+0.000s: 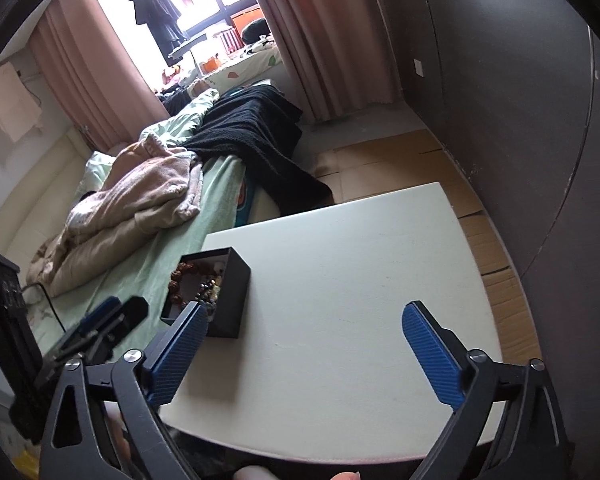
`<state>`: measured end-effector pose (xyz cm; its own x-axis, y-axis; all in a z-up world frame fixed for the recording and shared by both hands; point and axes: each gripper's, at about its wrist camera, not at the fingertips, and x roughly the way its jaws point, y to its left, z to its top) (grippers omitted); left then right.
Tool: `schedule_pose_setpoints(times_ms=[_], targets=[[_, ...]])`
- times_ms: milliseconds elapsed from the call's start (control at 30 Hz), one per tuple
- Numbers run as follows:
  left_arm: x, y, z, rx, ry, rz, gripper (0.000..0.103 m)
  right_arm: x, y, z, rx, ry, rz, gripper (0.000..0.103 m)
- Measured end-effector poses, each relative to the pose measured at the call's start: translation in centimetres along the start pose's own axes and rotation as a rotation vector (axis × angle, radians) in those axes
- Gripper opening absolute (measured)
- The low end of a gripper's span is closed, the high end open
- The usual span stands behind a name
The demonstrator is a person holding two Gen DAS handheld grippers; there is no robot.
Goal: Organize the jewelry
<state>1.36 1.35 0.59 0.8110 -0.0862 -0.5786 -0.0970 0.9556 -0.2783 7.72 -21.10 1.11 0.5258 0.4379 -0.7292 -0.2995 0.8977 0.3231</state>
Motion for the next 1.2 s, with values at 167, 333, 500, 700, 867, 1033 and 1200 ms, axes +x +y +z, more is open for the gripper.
schedule_pose_setpoints(times_ms=[167, 333, 500, 700, 867, 1033, 1200], targets=[[-0.7, -0.8, -0.3, 0.012, -0.023, 0.001, 0.103, -0.9, -0.9, -0.2, -0.014, 0.005, 0.002, 0.103], [-0.8, -1.7, -0.6, 0.053, -0.023, 0.013, 0.103, -2.5, -1.3, -0.4, -0.056, -0.019, 0.008, 0.103], [-1.2, -1.9, -0.7, 0.06, -0.03, 0.018, 0.102, -3.2, -1.9, -0.4, -0.04, -0.042, 0.018, 0.103], [-1.3, -2.0, -0.7, 0.061, -0.035, 0.014, 0.102, -3.2, -2.5, -0.6, -0.031, -0.027, -0.008, 0.103], [-1.3, -2.0, -0.6, 0.06, -0.033, 0.005, 0.102, -2.8, -2.4, -0.7, -0.045, -0.014, -0.02, 0.103], [-1.4, -2.2, -0.7, 0.064, -0.039, 0.0, 0.102, -2.7, -2.1, -0.7, -0.064, -0.007, -0.023, 0.103], [-1.5, -2.3, -0.6, 0.064, -0.041, -0.01, 0.102, -2.7, -2.2, -0.9, -0.059, -0.002, -0.02, 0.103]])
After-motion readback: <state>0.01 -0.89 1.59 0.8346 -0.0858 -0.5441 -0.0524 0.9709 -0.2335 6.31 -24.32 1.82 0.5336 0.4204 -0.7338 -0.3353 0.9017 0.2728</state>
